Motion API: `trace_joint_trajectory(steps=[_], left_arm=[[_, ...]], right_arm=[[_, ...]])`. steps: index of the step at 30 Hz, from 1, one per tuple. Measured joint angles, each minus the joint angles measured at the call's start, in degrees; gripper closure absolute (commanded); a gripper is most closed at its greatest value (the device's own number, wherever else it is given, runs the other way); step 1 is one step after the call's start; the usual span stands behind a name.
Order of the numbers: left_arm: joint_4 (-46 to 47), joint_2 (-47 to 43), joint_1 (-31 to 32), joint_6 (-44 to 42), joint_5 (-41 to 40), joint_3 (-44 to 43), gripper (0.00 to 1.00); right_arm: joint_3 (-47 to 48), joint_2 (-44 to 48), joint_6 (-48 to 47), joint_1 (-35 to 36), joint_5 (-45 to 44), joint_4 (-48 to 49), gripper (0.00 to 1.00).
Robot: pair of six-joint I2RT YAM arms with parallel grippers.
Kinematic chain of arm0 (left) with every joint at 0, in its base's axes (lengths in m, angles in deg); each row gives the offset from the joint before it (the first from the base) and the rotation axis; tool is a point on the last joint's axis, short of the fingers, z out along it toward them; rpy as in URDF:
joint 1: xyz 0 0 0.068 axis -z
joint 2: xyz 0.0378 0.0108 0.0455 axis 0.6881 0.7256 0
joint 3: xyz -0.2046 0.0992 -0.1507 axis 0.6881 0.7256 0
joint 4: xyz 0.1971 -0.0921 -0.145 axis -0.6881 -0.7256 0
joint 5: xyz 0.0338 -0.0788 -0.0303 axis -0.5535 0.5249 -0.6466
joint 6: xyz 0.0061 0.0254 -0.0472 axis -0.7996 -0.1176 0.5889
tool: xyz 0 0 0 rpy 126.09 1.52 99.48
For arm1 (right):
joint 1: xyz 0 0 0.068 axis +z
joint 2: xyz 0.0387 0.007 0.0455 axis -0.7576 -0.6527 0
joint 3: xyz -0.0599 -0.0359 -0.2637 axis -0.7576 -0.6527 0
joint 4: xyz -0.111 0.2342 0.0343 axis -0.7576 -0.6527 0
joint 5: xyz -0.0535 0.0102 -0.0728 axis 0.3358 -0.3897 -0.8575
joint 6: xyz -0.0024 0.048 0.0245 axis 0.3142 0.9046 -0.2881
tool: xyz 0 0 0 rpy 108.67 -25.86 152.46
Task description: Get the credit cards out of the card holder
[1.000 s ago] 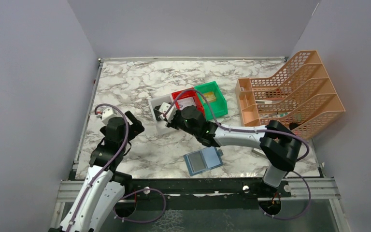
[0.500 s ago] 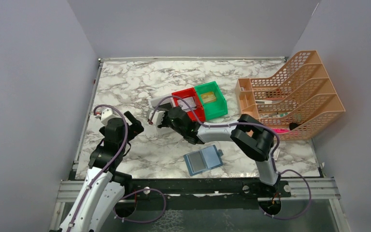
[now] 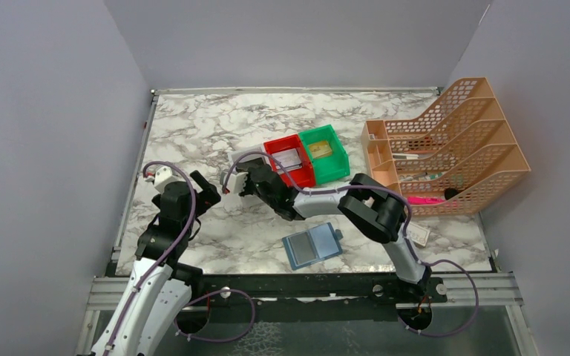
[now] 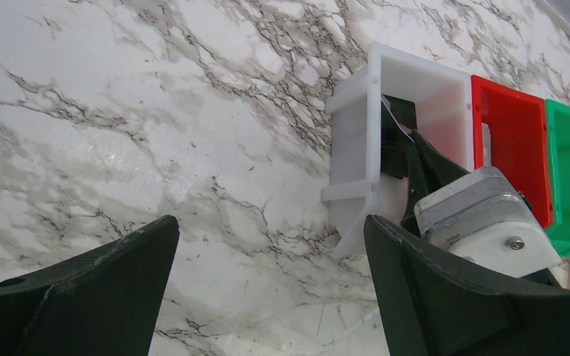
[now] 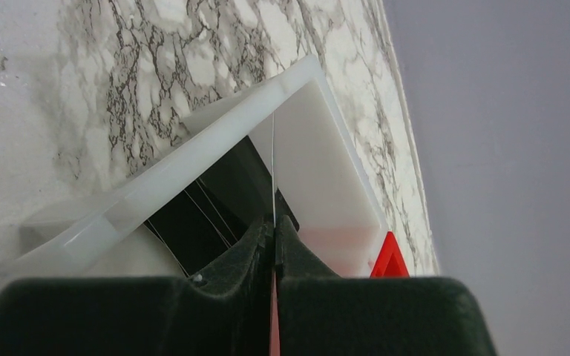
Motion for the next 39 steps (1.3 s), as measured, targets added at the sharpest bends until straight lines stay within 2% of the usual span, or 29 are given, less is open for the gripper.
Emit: trace_joint_trajectory(steps=[2,6,14,24,30,36,39], left_arm=[[0.00,-0.07,0.00,0.00,0.00,0.00,0.01],[0.02,-0.20,0.00,0.00,0.02,0.00,0.01],[0.04,-0.22,0.00,0.00,0.13,0.00,0.01],[0.52,-0.20,0.00,-0.09,0.85,0.00,0.01],[1.33,0.02,0.00,-0.39,2.12,0.00,0.01],[2.34,0.50,0.00,-0.59,4.07,0.02,0.01],[3.06,1.01,0.00,-0.79,5.18,0.02,0.01]], right_arm=[[0.26,-0.55,-0.22,-0.02,-0.50,-0.04,0.88],[1.14,-0.79,0.24,-0.02,-1.29,-0.37,0.76],[0.96,0.33,6.12,-0.37,0.11,-1.92,0.72],[-4.72,9.29,12.31,-0.39,0.61,-2.99,0.70],[-11.93,22.86,29.07,-0.39,0.11,-7.43,0.59],[-19.23,40.70,51.63,-0.46,1.66,-18.62,0.58],[-26.10,46.88,60.87,-0.74,4.72,-22.95,0.58]])
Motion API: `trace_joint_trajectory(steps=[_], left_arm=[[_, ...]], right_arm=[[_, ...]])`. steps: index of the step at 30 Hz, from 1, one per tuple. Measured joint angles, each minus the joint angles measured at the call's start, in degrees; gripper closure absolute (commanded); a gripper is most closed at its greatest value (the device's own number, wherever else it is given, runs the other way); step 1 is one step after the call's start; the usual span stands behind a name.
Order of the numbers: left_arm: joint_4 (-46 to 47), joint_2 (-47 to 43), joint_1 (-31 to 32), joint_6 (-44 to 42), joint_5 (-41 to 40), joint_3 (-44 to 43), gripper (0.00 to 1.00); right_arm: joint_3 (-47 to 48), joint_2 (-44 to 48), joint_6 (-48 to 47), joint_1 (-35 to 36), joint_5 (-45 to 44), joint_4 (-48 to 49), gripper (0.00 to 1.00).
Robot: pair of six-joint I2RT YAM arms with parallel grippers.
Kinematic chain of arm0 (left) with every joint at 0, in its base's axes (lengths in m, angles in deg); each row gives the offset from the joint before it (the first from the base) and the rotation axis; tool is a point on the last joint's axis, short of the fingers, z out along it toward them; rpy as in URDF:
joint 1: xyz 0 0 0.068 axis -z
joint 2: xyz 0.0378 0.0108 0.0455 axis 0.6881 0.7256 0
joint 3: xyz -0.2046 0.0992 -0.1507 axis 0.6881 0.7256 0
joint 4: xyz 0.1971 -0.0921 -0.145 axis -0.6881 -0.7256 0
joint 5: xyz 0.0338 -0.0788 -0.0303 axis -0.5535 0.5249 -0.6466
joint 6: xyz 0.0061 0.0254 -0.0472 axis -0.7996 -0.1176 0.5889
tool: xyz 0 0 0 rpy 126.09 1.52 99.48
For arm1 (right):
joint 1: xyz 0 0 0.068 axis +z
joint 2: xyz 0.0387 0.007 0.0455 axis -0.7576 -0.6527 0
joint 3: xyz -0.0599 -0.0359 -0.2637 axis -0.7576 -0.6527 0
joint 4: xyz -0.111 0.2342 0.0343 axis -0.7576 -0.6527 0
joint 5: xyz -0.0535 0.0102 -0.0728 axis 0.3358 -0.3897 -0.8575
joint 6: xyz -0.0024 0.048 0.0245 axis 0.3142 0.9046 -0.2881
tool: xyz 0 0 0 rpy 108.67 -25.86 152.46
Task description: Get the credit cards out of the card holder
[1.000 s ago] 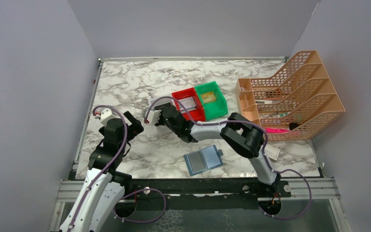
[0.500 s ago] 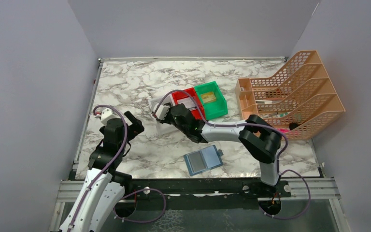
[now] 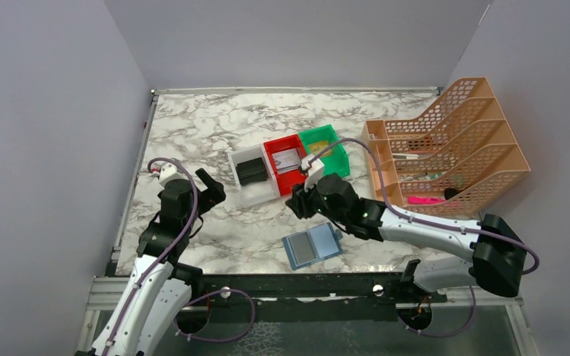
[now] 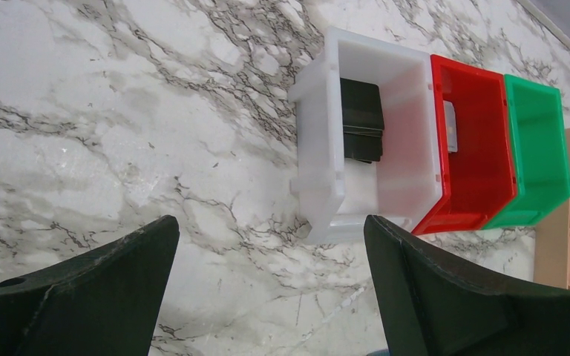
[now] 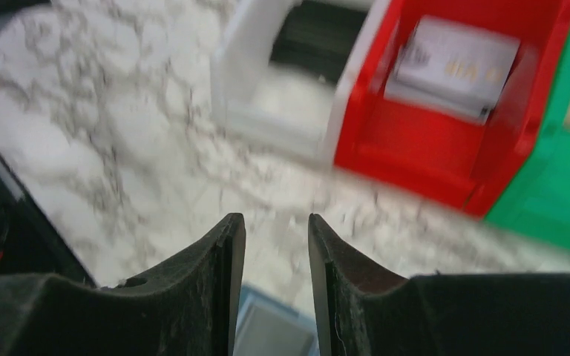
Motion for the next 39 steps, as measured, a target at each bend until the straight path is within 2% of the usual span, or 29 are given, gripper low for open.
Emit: trace_joint_trajectory(steps=[4,9,17,32,35,39], left_arm=[[0.61,1.07,0.00,-0.07,1.36,0.09,0.01],[1.60,2.38,0.00,0.00,2.80,0.17,0.02],[2.75,4.55,0.02,0.24,5.57,1.51,0.02],[4.35,5.44,0.02,0.50,7.50,1.90,0.02],[4.37,5.35,0.02,0.66,7.78,1.97,0.02],[4.70,5.22,0.02,0.70,7.96,2.01,0.02]], right_arm=[[-9.92,4.20,9.66,0.00,5.33,-6.36,0.58],[-13.57,4.39,15.74,0.22,8.55,-13.14,0.58],[-12.55,1.11,20.22,3.45,6.47,-18.58,0.56],[-8.09,-5.70,23.85,8.55,0.90,-22.03,0.56],[-6.97,-7.67,24.74,8.96,-0.55,-22.93,0.58],[-4.87,-10.19,26.16,9.64,-2.54,-23.71,0.68]])
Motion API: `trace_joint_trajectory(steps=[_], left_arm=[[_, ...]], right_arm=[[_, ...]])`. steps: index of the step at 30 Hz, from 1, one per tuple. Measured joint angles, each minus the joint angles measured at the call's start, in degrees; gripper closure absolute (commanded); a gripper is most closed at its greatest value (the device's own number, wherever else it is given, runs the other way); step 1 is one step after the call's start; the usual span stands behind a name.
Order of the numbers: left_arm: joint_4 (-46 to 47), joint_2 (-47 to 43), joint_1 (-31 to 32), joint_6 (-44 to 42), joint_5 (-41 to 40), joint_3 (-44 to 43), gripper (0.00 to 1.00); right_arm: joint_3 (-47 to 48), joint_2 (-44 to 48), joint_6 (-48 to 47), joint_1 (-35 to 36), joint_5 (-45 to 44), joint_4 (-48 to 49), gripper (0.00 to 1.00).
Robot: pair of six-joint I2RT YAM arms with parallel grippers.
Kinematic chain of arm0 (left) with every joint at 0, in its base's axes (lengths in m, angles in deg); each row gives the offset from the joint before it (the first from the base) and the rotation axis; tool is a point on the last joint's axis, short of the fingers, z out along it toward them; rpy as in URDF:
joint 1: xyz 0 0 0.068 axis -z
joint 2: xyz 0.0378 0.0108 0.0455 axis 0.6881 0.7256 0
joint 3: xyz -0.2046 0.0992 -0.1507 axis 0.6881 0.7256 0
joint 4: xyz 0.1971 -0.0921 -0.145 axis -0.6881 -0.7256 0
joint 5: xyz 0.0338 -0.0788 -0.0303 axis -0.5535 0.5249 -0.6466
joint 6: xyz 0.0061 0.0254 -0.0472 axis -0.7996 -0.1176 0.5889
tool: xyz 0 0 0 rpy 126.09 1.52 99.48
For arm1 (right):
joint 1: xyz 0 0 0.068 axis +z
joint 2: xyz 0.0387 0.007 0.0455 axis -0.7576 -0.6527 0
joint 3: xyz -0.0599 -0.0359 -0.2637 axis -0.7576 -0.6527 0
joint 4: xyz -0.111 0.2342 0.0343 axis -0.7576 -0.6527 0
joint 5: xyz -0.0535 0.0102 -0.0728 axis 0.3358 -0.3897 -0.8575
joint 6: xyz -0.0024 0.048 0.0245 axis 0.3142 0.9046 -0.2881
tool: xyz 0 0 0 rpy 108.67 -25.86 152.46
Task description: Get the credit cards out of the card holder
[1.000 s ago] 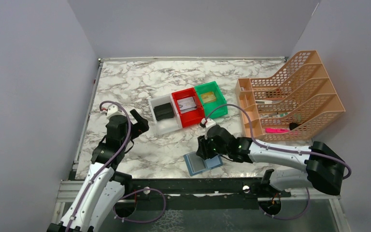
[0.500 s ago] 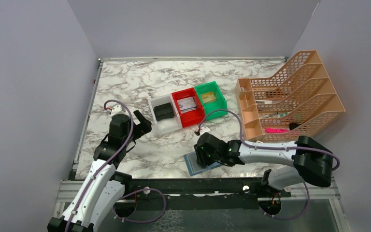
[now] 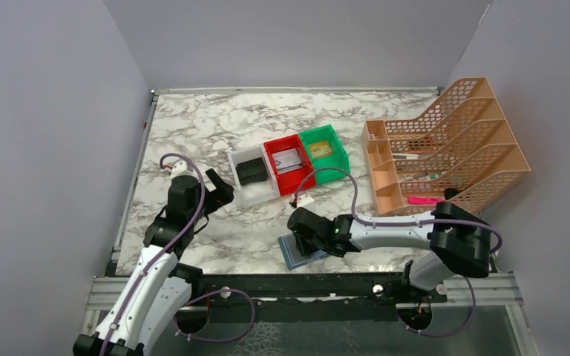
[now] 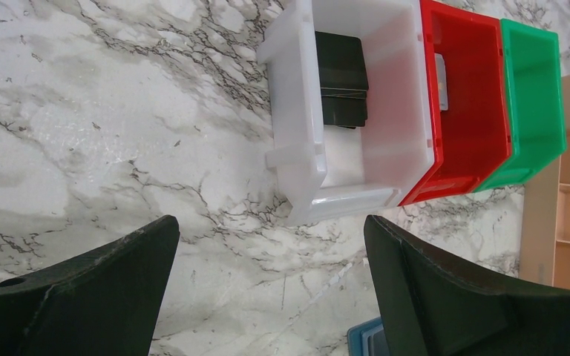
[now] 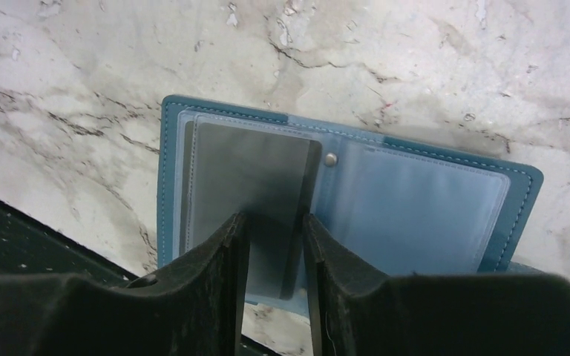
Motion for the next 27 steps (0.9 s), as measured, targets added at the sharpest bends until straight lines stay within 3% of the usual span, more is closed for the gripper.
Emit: trace_joint_trajectory(steps=[7,12,27], left_arm=[[0.09,-0.20,0.00,0.20,0.17,0.02,0.02],[0.35,-0.26,0.00,0.22,0.31,0.02,0.02],[1.42,0.96,1.36,0.17,3.34,0.35,0.03]], right_arm=[[2.58,-2.58,1.88,2.51,-3.28,-0.31,0.92],[2.97,-2.91,2.75,3.04,-4.31,-0.61,0.99],[-3.56,4.55,3.23,3.13,-1.95,5.11,0.99]])
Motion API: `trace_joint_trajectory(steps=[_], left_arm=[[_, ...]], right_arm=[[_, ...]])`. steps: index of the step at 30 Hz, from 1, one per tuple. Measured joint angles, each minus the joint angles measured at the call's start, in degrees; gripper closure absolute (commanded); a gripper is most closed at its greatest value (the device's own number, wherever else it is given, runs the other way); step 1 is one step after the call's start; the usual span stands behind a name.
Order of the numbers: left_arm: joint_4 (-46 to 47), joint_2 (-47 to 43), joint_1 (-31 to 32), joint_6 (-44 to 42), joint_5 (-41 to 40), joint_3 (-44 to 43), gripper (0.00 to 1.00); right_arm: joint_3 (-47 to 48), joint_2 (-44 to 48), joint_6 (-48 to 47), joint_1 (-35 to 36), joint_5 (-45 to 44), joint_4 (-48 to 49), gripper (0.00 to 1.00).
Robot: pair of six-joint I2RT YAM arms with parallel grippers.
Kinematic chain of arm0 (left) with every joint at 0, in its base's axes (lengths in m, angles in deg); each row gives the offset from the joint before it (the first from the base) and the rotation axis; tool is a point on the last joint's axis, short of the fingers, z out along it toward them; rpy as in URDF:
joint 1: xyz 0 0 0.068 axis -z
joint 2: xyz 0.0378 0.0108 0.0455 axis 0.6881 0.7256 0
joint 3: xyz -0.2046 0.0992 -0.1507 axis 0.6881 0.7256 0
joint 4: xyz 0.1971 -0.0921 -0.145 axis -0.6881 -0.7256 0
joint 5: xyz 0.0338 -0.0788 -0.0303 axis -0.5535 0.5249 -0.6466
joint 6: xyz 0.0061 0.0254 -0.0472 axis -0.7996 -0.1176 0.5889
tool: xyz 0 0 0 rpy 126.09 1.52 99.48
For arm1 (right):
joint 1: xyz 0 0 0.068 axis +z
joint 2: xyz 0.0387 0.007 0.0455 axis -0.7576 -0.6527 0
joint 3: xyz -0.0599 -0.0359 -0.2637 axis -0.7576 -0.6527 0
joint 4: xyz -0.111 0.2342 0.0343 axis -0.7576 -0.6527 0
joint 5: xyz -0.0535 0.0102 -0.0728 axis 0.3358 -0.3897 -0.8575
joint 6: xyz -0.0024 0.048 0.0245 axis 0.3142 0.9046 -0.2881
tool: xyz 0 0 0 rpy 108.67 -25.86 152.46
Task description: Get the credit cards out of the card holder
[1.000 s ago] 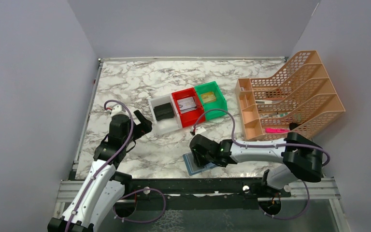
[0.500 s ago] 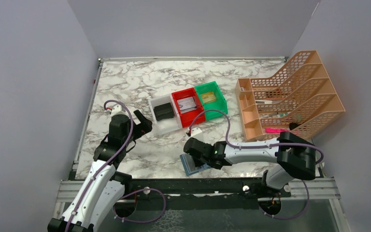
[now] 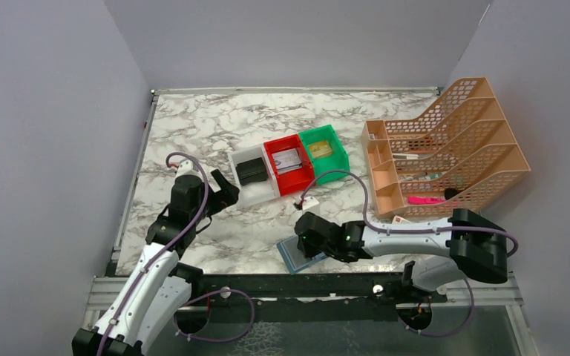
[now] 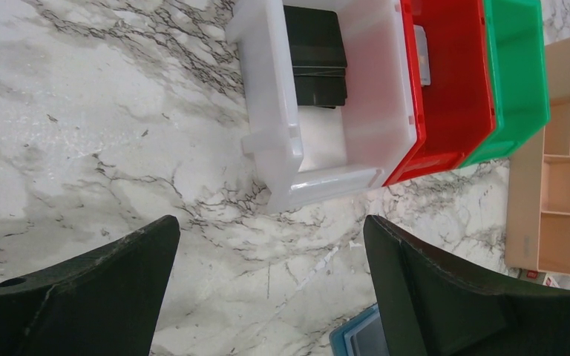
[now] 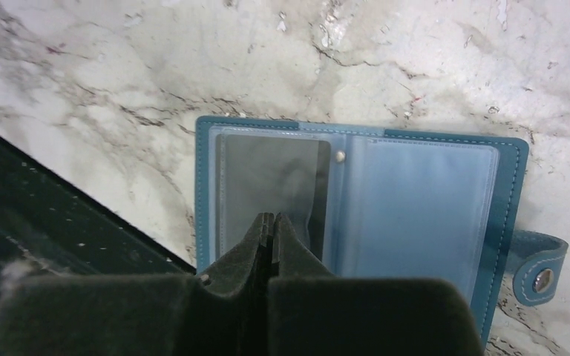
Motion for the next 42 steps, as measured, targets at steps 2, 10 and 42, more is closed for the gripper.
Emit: trace_joint_trajectory(steps=[2,10,42], left_arm=[[0.13,0.46,0.66,-0.09,0.55,0.00,0.04],[3.50,3.10,2.86,-3.08,10.38,0.04,0.07],[4.61,5.16,6.27,-4.74,13.20,0.55,0.07]], right_arm=[[-0.39,2.05,0.15,-0.02,0.02,0.66,0.99],[-2.64,5.68,0.76,-0.92,1.49,3.10,0.57],[7.72,-9.81,-2.10,0.87,-1.07,-2.10,0.99]])
